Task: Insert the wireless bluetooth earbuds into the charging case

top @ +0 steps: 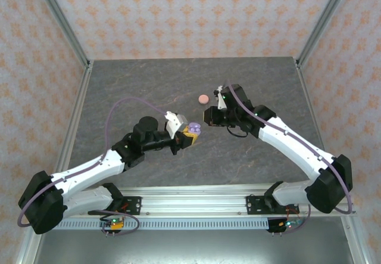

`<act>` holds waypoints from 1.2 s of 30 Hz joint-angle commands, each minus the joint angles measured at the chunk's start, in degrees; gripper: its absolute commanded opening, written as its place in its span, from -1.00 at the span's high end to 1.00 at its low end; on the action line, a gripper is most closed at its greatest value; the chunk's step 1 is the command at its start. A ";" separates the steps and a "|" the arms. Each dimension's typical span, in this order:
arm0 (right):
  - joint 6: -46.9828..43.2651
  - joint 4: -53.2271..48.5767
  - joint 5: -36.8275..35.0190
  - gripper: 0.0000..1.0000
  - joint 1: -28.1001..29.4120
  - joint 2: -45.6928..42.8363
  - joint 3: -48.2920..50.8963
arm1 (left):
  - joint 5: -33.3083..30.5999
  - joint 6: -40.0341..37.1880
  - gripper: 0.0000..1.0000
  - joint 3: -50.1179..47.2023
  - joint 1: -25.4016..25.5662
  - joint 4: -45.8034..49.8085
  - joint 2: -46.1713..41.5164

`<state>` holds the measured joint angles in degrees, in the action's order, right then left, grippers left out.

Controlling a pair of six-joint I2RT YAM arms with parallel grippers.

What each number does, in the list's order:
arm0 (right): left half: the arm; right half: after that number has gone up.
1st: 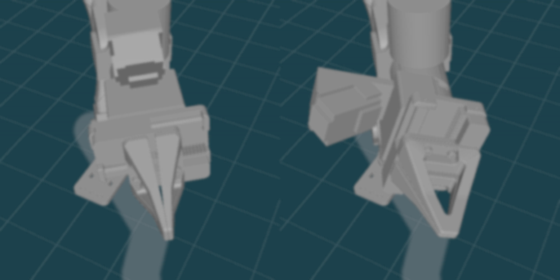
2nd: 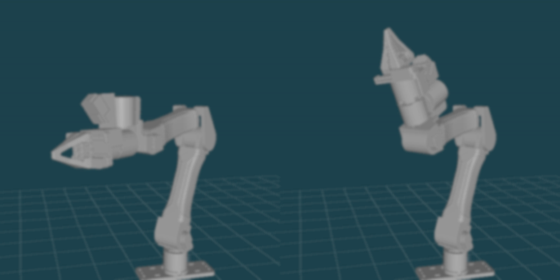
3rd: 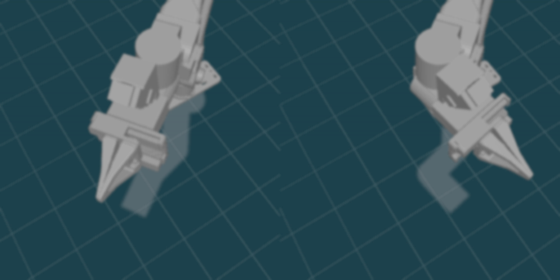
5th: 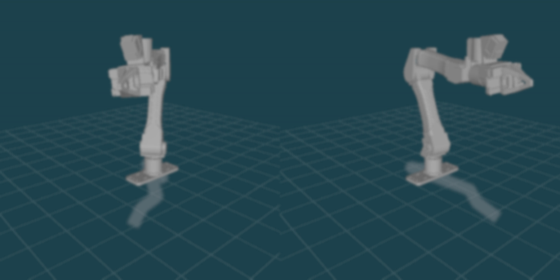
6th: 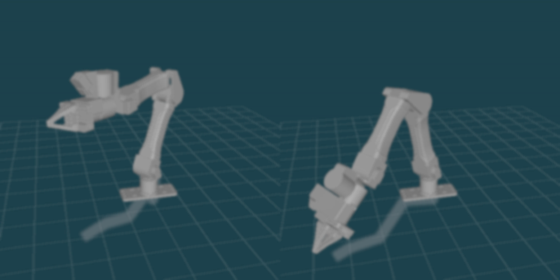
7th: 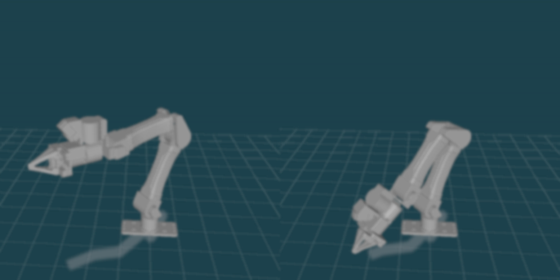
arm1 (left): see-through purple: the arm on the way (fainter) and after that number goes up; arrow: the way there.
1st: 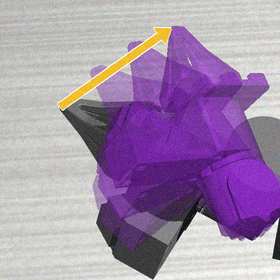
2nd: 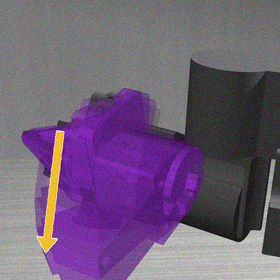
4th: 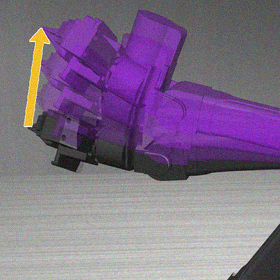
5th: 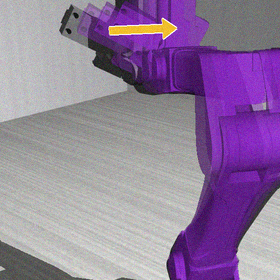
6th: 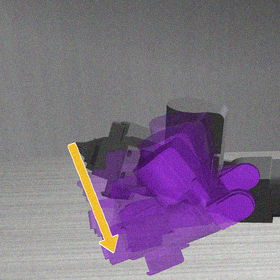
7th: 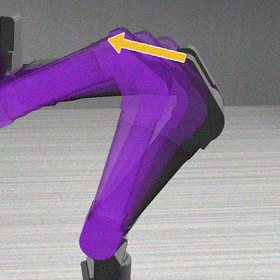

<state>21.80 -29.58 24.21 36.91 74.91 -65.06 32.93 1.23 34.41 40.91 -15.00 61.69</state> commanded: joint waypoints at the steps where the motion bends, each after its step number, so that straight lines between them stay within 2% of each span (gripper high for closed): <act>1: -0.29 0.74 3.98 0.79 -0.72 0.25 -1.19 | 3.11 -2.16 0.88 2.14 0.58 1.12 -1.00; 7: 0.32 4.19 9.10 0.87 -1.55 0.03 0.53 | 4.08 -1.33 0.89 2.33 0.56 0.04 -0.61; 26: -0.48 5.34 18.12 0.85 -0.97 1.55 0.99 | 4.43 -0.44 0.88 3.71 0.64 -1.61 1.93; 36: -2.19 4.11 18.82 0.85 1.16 1.71 0.46 | -3.31 0.25 0.89 3.58 0.65 -0.90 2.44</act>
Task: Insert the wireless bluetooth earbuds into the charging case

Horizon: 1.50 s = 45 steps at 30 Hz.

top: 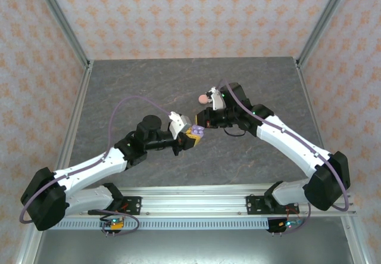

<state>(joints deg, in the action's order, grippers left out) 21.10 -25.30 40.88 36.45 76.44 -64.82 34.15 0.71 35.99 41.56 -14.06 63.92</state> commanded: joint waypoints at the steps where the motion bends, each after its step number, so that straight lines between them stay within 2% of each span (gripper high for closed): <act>1: -1.58 -0.27 2.05 0.85 1.77 0.17 0.13 | -5.69 1.23 0.89 1.98 -0.07 -1.89 0.32; 9: -2.23 -1.24 1.90 0.85 2.23 0.07 0.13 | -10.50 2.91 0.88 1.66 -0.10 -2.59 0.68; 18: -2.88 -2.33 0.87 0.85 2.50 0.33 0.06 | -11.79 3.68 0.88 1.93 -0.08 -2.82 0.93; 22: -2.63 -4.09 -5.58 0.77 2.49 -0.22 -0.78 | -12.51 3.77 0.88 2.72 -0.08 -1.10 1.59; 26: -0.02 -8.50 -20.80 0.71 1.86 -0.73 -1.95 | -13.98 4.84 0.88 5.25 -0.08 3.00 3.92; 29: 2.80 -10.77 -26.39 0.70 -0.44 -0.76 -1.53 | -16.48 7.10 0.88 7.90 -0.15 6.77 6.81; 34: 5.77 -11.37 -29.56 0.69 -4.34 -1.85 1.45 | -18.17 11.91 0.89 11.45 -1.02 9.73 13.30; 39: 6.03 -11.69 -29.89 0.68 -6.11 -3.20 3.53 | -23.37 21.98 0.87 16.07 -2.52 14.78 19.66; 41: 5.95 -11.65 -29.79 0.68 -6.30 -3.32 3.91 | -23.19 25.50 0.85 18.26 -3.60 17.10 22.74; 45: 5.70 -11.55 -29.55 0.68 -6.34 -3.32 4.35 | -19.02 27.32 0.86 22.48 -4.78 19.19 29.69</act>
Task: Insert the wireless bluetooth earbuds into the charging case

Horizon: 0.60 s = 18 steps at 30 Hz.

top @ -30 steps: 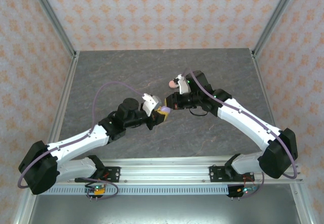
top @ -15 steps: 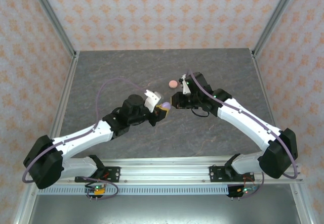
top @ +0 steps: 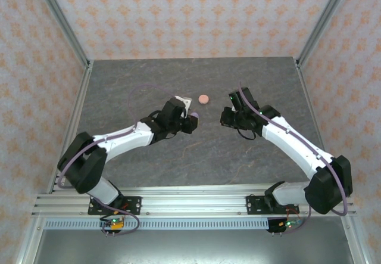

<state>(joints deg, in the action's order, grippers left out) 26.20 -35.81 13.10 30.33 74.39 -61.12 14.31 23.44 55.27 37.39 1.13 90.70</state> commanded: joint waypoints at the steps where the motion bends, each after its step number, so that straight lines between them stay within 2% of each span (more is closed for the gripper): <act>1: 0.53 -0.92 -1.69 0.68 -0.21 -1.24 0.81 | 1.61 4.74 0.86 4.03 -0.72 4.36 4.41; 10: 0.50 -0.46 -1.28 0.68 -0.26 -0.91 1.53 | 8.19 7.67 0.88 11.86 -1.76 5.76 15.28; 18: 0.69 -0.62 -1.08 0.68 -0.31 -0.38 1.54 | 11.02 10.15 0.87 15.18 -1.83 6.34 21.00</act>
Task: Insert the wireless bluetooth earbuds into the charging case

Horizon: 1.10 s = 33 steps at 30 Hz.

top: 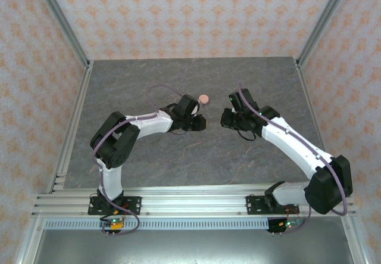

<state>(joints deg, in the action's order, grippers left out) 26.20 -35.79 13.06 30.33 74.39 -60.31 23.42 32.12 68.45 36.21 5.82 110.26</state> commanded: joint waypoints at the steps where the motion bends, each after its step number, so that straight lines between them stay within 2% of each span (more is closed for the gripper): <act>1: 0.62 -0.63 -1.11 0.68 -0.26 -0.32 0.81 | 2.04 1.54 0.87 2.28 -0.70 1.77 1.89; 10: 0.67 -0.54 -1.10 0.67 -0.20 0.19 0.90 | 3.25 2.85 0.84 3.17 -0.79 1.86 4.60; 18: 0.52 -0.52 -1.62 0.65 -0.27 0.41 0.99 | 0.45 1.77 0.28 3.48 -0.80 4.82 4.10; 21: 0.30 -0.65 -2.14 0.61 -0.27 0.62 1.03 | -1.34 1.13 -0.08 2.82 -0.82 5.20 2.93; 23: 0.23 -0.85 -2.84 0.57 -0.27 0.75 1.06 | -2.46 0.52 -0.24 1.92 -0.79 4.95 1.43; 29: 0.03 -0.84 -5.53 0.41 -0.26 0.69 1.38 | -5.51 -1.18 -0.46 1.19 -0.79 7.44 -3.11; 33: -0.04 -1.34 -10.15 0.40 -0.28 0.19 1.57 | -8.56 -3.90 -0.49 0.51 -0.87 9.56 -6.69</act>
<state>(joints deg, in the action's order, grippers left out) 26.17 -35.83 8.45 30.33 74.78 -59.59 19.25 30.76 69.82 35.57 12.14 107.96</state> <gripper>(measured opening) 0.300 0.741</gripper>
